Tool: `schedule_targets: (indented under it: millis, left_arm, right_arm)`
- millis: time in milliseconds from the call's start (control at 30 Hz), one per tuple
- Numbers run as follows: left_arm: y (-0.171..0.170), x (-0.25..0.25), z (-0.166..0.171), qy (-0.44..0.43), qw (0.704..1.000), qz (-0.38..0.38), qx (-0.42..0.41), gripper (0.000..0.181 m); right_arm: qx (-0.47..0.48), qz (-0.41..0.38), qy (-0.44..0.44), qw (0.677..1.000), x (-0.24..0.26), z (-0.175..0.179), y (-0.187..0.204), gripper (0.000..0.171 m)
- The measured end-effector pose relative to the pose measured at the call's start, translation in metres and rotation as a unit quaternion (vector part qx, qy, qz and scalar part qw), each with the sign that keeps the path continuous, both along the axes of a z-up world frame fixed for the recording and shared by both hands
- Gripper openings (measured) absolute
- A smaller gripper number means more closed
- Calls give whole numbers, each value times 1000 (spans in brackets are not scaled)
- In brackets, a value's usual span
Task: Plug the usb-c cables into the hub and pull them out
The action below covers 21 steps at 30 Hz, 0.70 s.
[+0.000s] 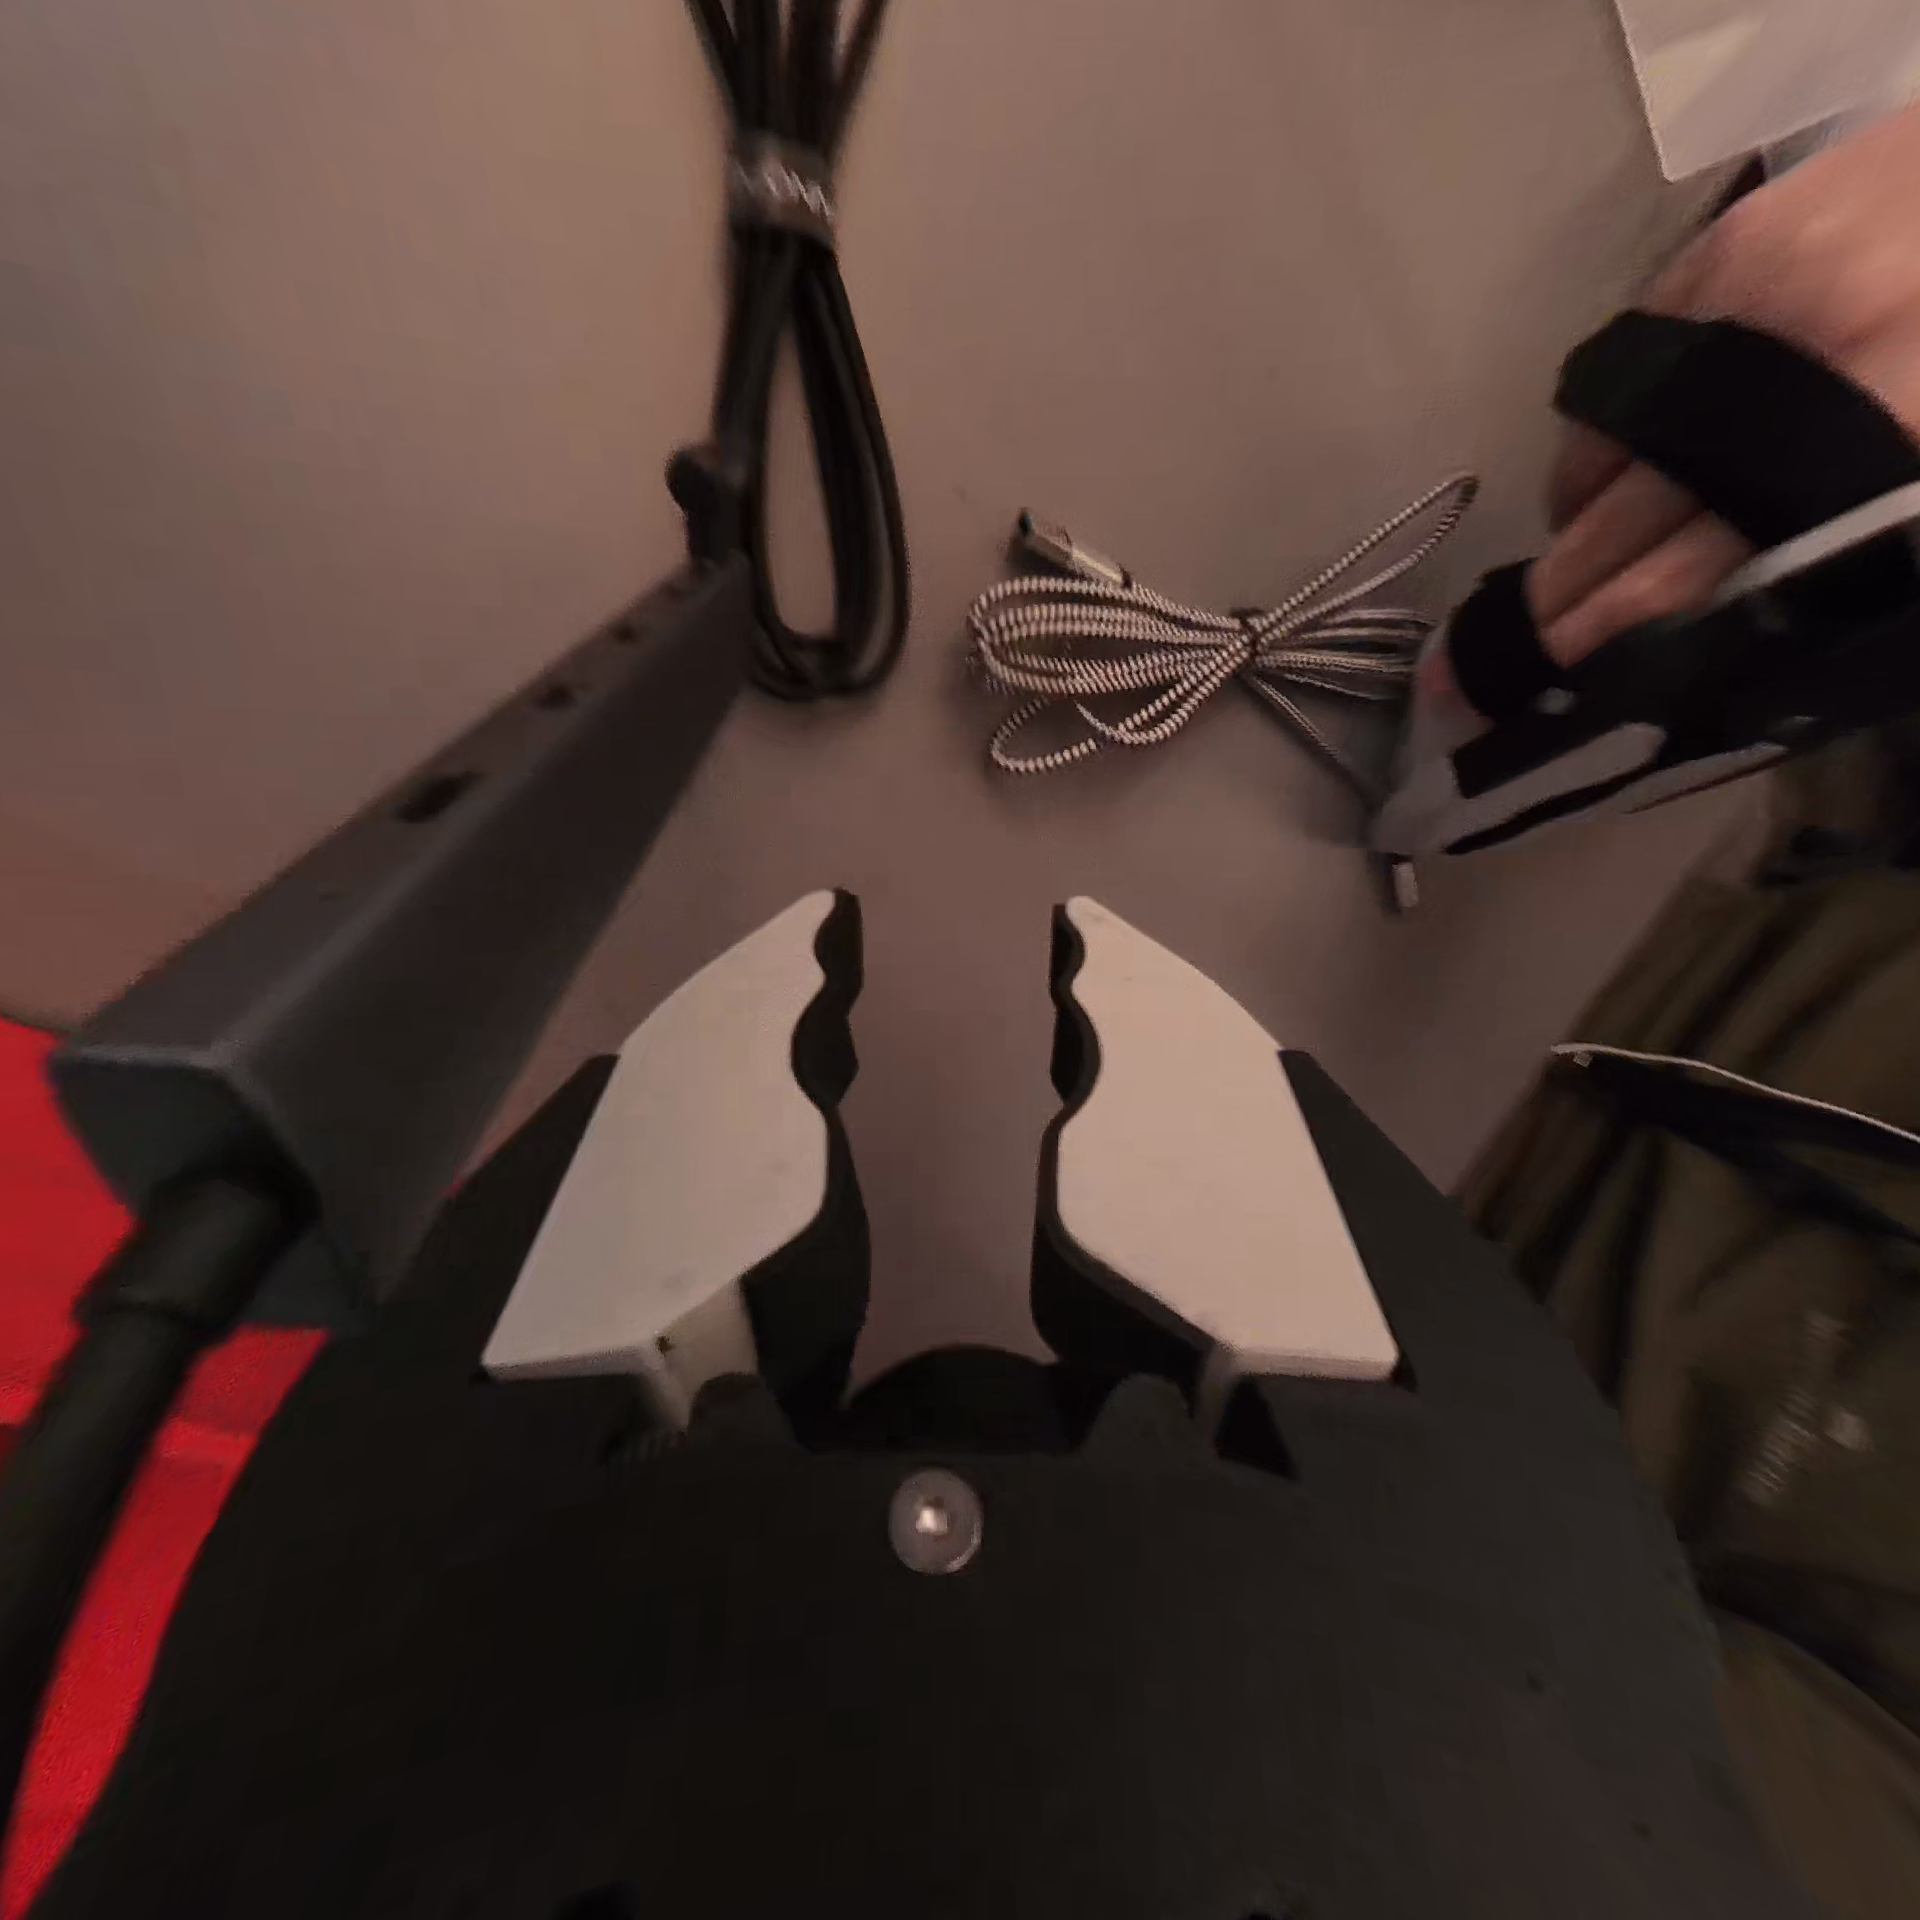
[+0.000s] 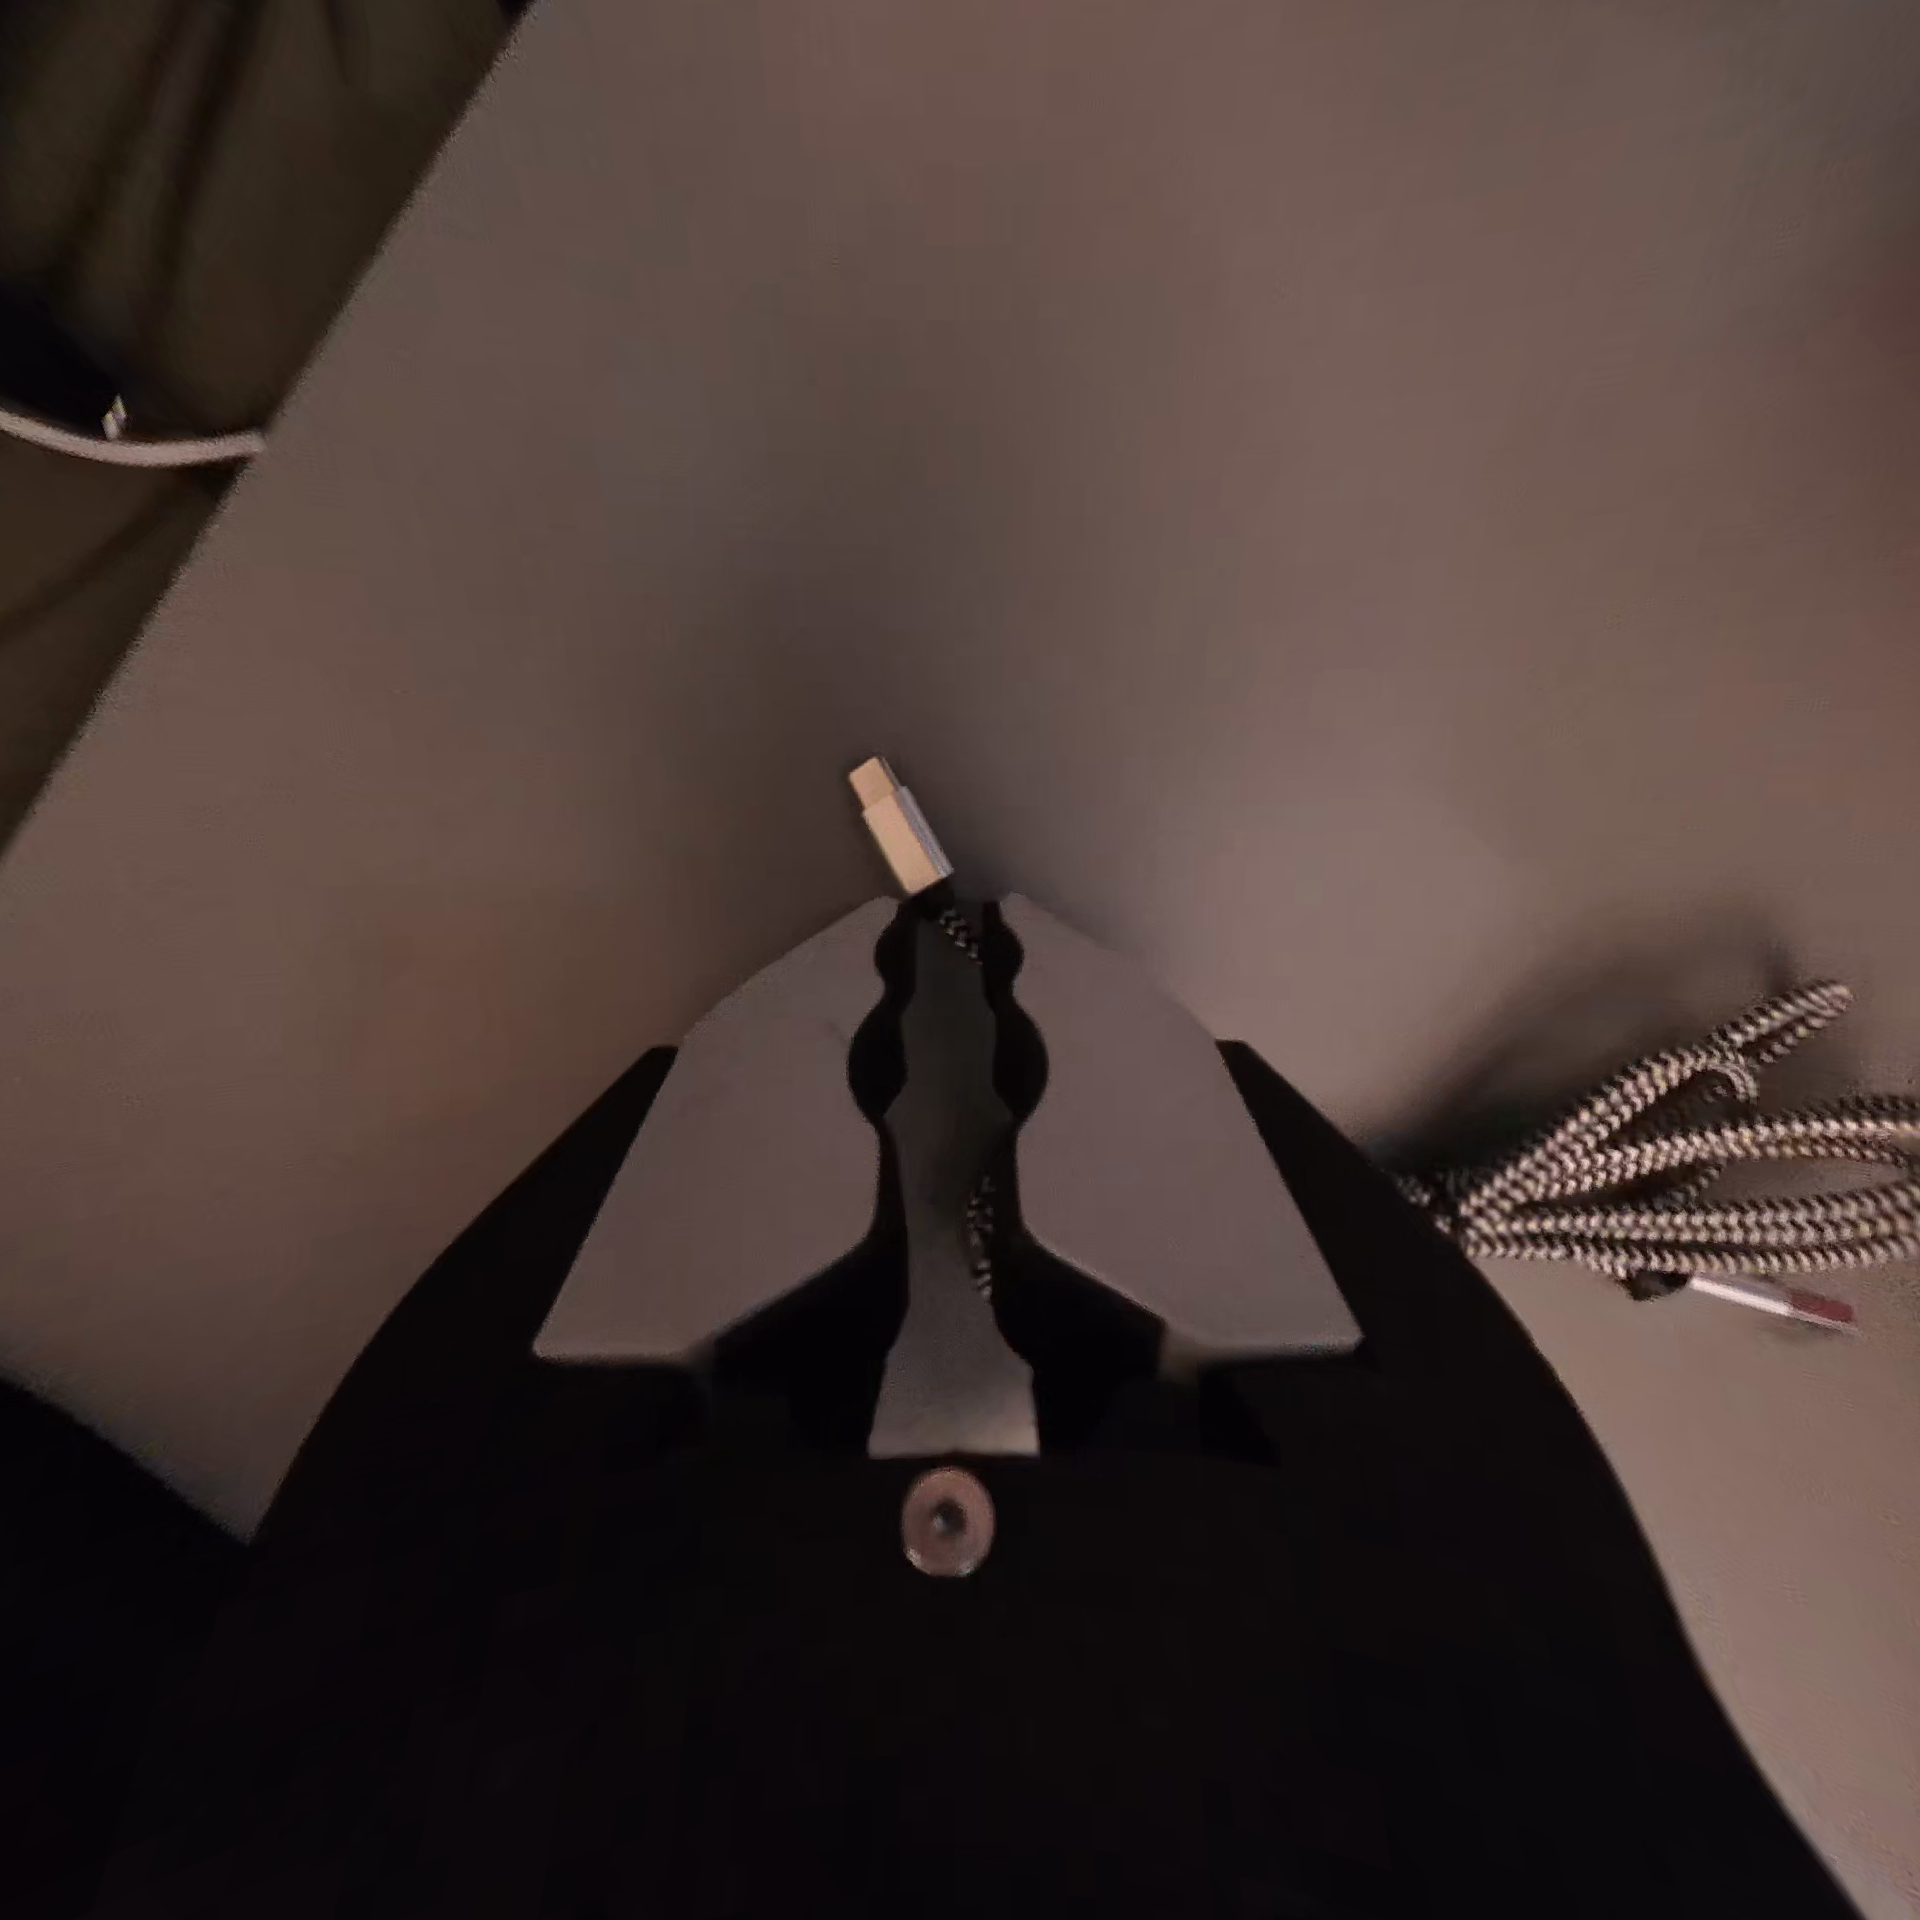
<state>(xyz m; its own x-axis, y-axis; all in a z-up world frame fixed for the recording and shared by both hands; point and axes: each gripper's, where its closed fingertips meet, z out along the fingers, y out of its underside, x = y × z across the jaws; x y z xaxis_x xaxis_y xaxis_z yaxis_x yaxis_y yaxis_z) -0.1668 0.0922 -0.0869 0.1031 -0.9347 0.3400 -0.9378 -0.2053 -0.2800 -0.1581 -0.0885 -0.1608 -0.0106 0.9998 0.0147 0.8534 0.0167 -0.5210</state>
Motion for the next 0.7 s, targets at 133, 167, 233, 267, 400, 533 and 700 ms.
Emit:
schedule_targets:
  millis: [133,167,233,267,400,533,700]
  left_arm:
    - [-17,-22,9,30,998,4,-57,20]
    - [-20,-32,11,43,997,0,-60,21]
    - [-26,-55,14,72,996,-9,-60,28]
    - [-28,-68,16,85,995,-15,-59,29]
    - [-34,-98,24,83,993,-38,-70,29]
    - [-34,-90,17,78,990,-55,-106,27]
    - [-51,-22,-1,64,985,-59,-149,26]
  right_arm:
    - [-30,-11,2,999,-11,2,4,8]
    - [-34,-15,18,999,-14,7,5,7]
    - [-51,-27,83,995,-22,29,6,6]
    - [-60,-35,123,990,-25,44,8,5]
    - [-97,-72,310,943,-21,116,23,5]
    - [-120,-94,428,891,-2,164,32,4]
    - [-101,-124,476,865,-1,199,40,5]
